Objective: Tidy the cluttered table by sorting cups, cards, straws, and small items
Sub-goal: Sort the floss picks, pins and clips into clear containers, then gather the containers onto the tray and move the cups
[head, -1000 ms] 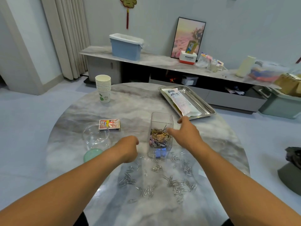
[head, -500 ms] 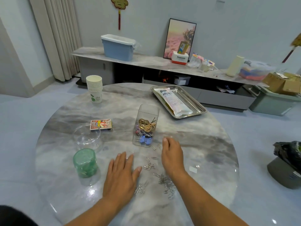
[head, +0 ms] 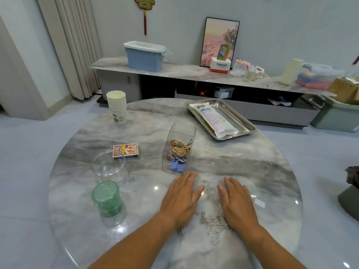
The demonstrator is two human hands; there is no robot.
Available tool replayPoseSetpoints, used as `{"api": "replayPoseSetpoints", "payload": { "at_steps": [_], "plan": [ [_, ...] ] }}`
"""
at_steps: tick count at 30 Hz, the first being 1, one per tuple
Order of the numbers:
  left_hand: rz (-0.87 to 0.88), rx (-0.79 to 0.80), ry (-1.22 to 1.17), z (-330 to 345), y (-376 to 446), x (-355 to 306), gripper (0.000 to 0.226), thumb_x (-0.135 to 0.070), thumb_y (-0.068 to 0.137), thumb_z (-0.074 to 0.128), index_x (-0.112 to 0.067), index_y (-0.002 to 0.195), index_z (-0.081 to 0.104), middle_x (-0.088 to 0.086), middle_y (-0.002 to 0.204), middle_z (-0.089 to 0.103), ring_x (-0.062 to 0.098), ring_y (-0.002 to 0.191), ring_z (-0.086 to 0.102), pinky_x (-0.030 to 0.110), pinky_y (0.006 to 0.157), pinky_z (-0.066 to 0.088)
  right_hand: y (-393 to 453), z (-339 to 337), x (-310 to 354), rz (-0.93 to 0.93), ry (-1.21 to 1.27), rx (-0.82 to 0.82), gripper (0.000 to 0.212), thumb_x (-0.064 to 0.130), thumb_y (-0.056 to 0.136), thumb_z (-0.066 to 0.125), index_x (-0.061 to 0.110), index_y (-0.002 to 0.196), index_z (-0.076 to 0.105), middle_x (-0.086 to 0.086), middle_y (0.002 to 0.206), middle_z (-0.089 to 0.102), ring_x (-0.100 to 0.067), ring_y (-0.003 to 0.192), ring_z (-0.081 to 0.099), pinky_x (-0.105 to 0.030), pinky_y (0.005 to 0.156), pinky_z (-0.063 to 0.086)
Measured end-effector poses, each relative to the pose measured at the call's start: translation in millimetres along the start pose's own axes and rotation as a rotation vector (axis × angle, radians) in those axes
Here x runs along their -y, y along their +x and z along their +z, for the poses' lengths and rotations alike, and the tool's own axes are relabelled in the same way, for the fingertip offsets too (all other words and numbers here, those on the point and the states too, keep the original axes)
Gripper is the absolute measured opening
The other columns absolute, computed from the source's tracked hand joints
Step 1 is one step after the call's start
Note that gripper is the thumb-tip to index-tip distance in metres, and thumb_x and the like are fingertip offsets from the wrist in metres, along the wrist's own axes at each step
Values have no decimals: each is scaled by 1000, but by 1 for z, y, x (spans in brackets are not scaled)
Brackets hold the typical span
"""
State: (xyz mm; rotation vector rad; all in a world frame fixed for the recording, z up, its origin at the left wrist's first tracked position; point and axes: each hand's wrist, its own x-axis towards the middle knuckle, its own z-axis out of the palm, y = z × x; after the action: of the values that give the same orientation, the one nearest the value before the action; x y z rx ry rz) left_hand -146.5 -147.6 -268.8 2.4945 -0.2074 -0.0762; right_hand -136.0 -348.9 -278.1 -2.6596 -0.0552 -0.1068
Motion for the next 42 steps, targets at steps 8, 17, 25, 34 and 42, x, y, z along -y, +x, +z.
{"api": "replayPoseSetpoints", "payload": {
  "at_steps": [8,17,25,34,42],
  "plan": [
    [54,76,97,-9,19,19,65,-62,102,9,-35,160,0,-17,167,-5,-3,150,-12,33,125,-6,21,3,4,-163,-15,184,86,73,93,3,25,162,22,9,168,16,-2,154,6,-31,127,2],
    [234,134,-7,-20,-17,26,54,-60,102,30,-46,154,23,-28,154,34,-9,143,24,14,118,17,-20,-3,23,-316,240,289,50,37,104,27,31,143,58,16,154,44,9,145,29,-19,123,16],
    [0,-164,-77,1,-56,17,63,-66,101,16,-40,157,19,-14,163,22,1,151,12,28,125,10,-47,-1,27,172,626,-203,53,39,97,25,30,135,61,12,138,62,-3,132,51,-29,115,38],
    [-160,-170,-468,24,-51,-24,64,-76,93,13,-54,153,14,-21,161,28,0,148,22,33,124,20,-52,24,84,222,722,-86,40,32,109,32,33,140,57,15,142,56,-1,133,47,-28,116,36],
    [23,-404,-200,-59,-39,13,55,-37,101,54,-32,152,34,-19,148,40,-4,138,30,19,114,24,29,17,70,-17,391,133,47,34,110,34,16,152,45,1,160,40,-11,148,30,-33,125,17]
  ]
}}
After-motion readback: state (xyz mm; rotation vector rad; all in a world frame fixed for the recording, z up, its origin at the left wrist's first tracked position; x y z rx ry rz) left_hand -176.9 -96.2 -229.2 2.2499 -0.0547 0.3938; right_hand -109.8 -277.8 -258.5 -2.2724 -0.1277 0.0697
